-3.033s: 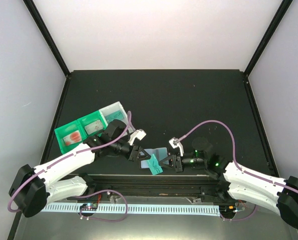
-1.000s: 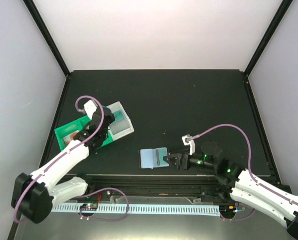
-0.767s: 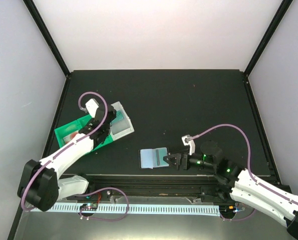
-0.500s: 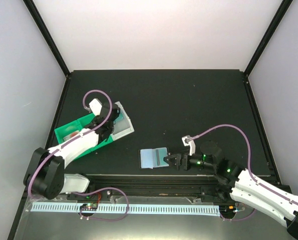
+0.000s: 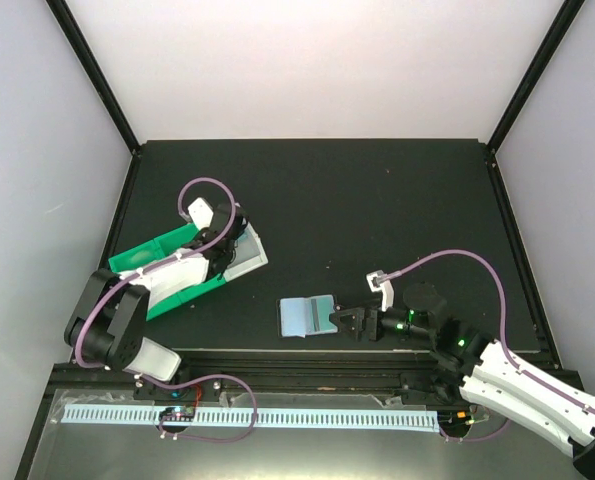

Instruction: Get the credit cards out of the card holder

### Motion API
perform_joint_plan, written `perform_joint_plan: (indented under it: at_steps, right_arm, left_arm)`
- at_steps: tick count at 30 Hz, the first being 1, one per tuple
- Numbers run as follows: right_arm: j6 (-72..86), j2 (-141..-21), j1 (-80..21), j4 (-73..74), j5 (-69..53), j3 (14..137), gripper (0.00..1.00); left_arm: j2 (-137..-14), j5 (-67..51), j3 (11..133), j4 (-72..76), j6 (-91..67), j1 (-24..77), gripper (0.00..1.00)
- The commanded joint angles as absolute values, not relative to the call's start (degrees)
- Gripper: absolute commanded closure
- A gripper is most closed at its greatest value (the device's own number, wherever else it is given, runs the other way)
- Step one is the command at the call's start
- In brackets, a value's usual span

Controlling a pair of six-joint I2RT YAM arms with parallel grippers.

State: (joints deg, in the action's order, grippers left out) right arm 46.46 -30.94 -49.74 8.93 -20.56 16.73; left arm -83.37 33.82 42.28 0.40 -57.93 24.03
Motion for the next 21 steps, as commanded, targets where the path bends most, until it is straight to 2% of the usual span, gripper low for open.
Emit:
perform_joint_plan:
  at_steps: [1, 8, 21]
  right_arm:
    - [46.1, -30.3, -49.7, 8.8, -19.5, 18.2, 0.0]
    - [46.1, -29.5, -49.8, 10.0, -18.9, 18.3, 0.0]
    - [46.9, -29.2, -49.8, 11.9, -17.6, 18.6, 0.0]
  left_arm:
    - [-85.5, 33.9, 44.4, 3.3, -56.6, 23.6, 0.98]
    - [-88.3, 33.6, 46.2, 1.7, -54.9, 23.6, 0.98]
    - [-86.8, 34.0, 48.6, -3.4, -50.9, 23.6, 0.82]
